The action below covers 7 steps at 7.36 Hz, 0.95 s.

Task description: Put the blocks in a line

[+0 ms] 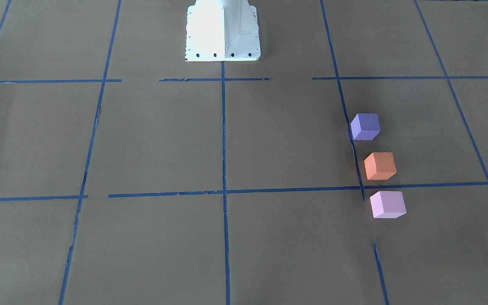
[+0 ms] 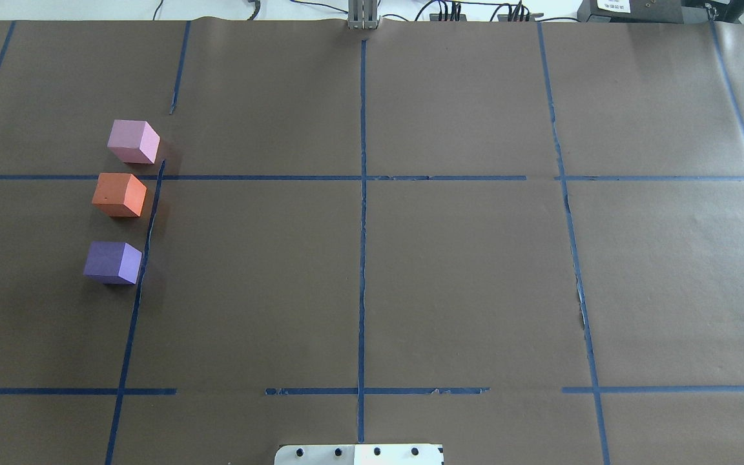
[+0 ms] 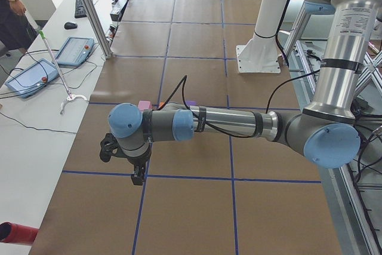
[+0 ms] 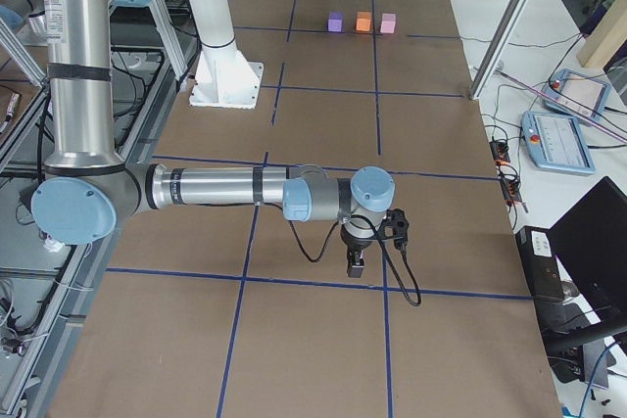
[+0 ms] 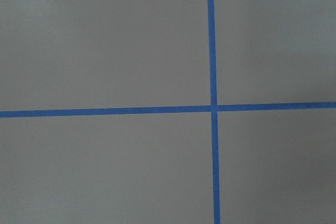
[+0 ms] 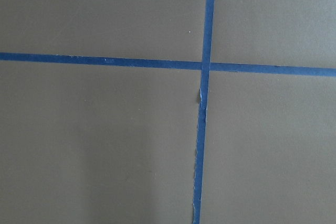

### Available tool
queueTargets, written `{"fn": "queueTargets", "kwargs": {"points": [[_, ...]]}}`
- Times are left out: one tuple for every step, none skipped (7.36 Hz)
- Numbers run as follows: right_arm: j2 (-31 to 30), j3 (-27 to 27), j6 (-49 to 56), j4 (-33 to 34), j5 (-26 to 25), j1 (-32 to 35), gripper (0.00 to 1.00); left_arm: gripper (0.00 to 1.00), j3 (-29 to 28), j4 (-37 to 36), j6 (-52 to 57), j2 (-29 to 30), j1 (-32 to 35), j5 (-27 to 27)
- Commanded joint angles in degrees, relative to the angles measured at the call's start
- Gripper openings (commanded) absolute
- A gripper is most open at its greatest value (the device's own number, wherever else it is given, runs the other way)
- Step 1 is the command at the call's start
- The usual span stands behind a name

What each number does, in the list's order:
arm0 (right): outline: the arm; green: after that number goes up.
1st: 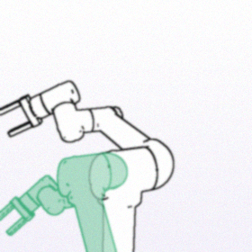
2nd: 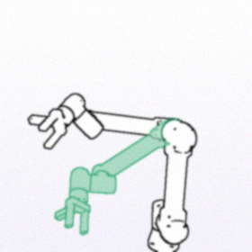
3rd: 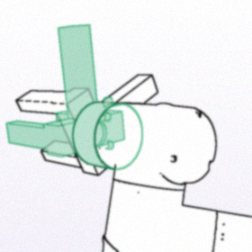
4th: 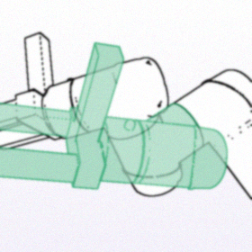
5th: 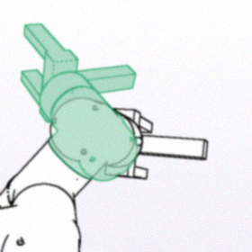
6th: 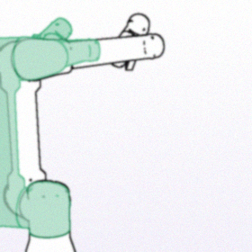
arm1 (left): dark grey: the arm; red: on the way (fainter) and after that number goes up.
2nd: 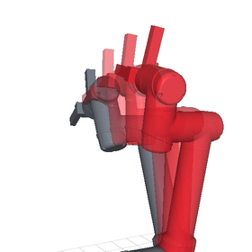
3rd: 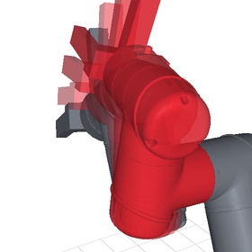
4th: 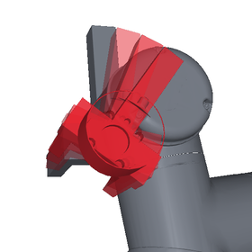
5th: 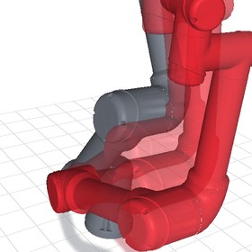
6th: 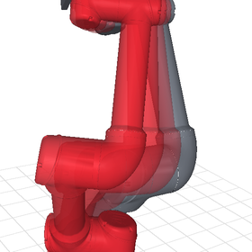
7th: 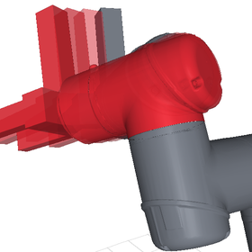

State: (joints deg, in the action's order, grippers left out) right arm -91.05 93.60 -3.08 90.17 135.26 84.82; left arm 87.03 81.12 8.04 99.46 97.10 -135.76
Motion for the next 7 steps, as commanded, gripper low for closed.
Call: {"fn": "queueTargets", "kwargs": {"points": [[0.0, 0.0, 0.0, 0.0, 0.0, 0.0, 1.0, 1.0, 1.0, 0.2, -0.1, 0.3, -0.4, -0.1], [0.0, 0.0, 0.0, 0.0, 0.0, 0.0, 1.0, 1.0, 0.5, 0.7, 0.1, 0.1, -1.7, -0.2], [0.0, 0.0, 0.0, 0.0, 0.0, 0.0, 1.0, 1.0, 0.3, 2.4, 0.1, -0.3, -1.7, -0.2], [0.0, 0.0, 0.0, 0.0, 0.0, 0.0, 1.0, 1.0, -0.3, 3.1, 0.0, -0.6, -1.8, -0.3], [0.0, 0.0, 0.0, 0.0, 0.0, 0.0, 1.0, 1.0, -0.5, 3.0, 0.0, -0.7, -1.8, -0.2], [0.0, 0.0, 0.0, 0.0, 0.0, 0.0, 1.0, 1.0, -0.9, 3.0, 0.0, -0.7, -1.8, -0.2], [0.0, 0.0, 0.0, 0.1, 0.0, 0.0, 1.0, 1.0, -0.9, 3.1, 0.0, -0.7, -1.9, -0.3]]}}
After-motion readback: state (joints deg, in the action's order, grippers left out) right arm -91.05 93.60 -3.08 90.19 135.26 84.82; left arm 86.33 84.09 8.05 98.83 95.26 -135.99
